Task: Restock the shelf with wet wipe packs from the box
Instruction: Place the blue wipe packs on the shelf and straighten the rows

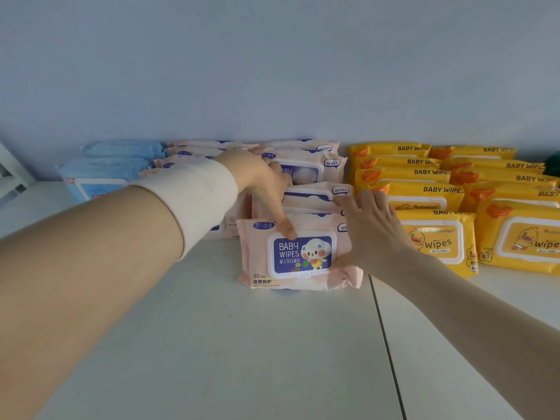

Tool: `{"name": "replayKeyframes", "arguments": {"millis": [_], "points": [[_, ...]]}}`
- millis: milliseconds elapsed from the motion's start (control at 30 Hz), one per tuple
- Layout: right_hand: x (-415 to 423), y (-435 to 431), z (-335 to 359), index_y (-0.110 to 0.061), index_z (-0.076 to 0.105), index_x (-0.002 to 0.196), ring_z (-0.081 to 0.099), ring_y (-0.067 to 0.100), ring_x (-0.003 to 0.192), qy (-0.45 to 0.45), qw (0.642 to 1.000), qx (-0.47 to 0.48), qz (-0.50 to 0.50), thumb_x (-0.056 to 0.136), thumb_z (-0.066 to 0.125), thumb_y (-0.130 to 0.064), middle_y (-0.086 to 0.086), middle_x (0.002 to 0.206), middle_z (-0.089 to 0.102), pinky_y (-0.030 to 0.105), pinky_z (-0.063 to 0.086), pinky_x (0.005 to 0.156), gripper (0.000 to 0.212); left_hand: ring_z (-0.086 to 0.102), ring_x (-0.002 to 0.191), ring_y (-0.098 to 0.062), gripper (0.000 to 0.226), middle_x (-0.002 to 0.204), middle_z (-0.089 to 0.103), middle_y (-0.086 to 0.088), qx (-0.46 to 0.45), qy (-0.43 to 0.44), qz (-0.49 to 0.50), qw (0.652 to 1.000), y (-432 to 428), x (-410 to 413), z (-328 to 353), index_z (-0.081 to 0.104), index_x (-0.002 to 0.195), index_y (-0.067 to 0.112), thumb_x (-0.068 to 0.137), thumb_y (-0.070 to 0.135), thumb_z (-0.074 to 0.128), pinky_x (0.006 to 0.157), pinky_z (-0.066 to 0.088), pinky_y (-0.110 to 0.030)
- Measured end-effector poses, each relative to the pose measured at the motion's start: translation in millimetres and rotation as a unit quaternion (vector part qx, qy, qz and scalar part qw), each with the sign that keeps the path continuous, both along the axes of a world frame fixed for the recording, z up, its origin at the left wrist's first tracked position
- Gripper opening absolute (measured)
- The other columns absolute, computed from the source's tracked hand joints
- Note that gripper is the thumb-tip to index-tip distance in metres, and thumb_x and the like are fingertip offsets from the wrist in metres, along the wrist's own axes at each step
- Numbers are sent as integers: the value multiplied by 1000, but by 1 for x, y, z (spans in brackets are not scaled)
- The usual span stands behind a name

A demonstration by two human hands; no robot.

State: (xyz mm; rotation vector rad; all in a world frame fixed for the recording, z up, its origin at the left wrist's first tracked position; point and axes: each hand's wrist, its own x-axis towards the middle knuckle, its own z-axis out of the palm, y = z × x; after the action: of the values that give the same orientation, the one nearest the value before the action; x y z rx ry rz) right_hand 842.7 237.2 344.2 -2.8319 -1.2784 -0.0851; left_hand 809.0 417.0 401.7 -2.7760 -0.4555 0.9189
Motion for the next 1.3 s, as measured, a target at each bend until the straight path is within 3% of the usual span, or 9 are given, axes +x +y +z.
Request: {"name": "replayKeyframes", "arguments": {"millis": [133,400,533,633,733,833,967,1167,1300], "points": [[-6,-4,-1,-22,23,142,28,25,128,4,999,34,-12,72,77,-37,6,139,31,34,27,111,90,17,140,-25,126,150,24,0,-29,-39,-3,999,1,-2,-2,14,145,26,44,79,67,111,29,-47],[-3,13,-9,-15,10,149,30,31,123,-64,993,73,-68,79,69,-39,14,134,33,38,28,101,95,37,115,-20,96,126,43,-2,-81,-210,-77,971,11,-9,3,31,129,29,52,61,78,96,41,-41],[11,31,-18,-12,12,149,32,34,123,-80,987,121,-62,83,66,-27,18,137,34,39,26,103,86,31,125,-23,105,134,38,-6,-48,-254,-97,961,16,-10,-2,23,140,27,56,62,76,100,35,-39],[9,24,-30,-11,23,148,29,38,129,-76,979,177,-69,72,78,-27,22,143,33,43,27,108,96,14,140,-27,122,151,17,-8,-14,-214,-97,972,17,-22,-8,6,149,28,54,65,75,113,19,-40],[-9,5,-43,-5,35,141,34,39,122,-31,952,285,-110,60,86,-27,25,136,38,41,32,103,98,5,145,-26,125,156,9,-8,23,-212,-129,968,19,-35,-17,2,150,25,57,64,75,117,8,-38],[-33,-6,-49,-3,37,137,38,36,122,64,926,343,-144,68,82,-25,20,132,37,33,34,97,86,12,144,-28,116,152,19,-8,26,-248,-132,960,19,-40,-25,12,149,22,59,61,75,118,17,-41],[-36,8,-50,-8,29,140,42,29,125,182,905,324,-207,82,68,-32,11,139,34,31,37,94,74,25,137,-28,106,144,28,-9,31,-288,-131,948,16,-41,-27,22,146,22,62,53,78,110,29,-40],[-17,39,-51,-6,38,130,48,31,120,196,876,339,-281,87,63,-27,13,135,40,33,37,94,54,34,126,-27,99,135,35,-8,52,-336,-116,933,16,-37,-35,26,144,20,65,48,78,93,42,-39],[-15,43,-54,-9,35,136,42,29,127,204,865,353,-291,88,61,-27,11,138,41,31,32,100,58,28,134,-29,102,144,28,-10,34,-333,-104,937,16,-33,-36,24,145,20,64,47,79,102,38,-42]]}}
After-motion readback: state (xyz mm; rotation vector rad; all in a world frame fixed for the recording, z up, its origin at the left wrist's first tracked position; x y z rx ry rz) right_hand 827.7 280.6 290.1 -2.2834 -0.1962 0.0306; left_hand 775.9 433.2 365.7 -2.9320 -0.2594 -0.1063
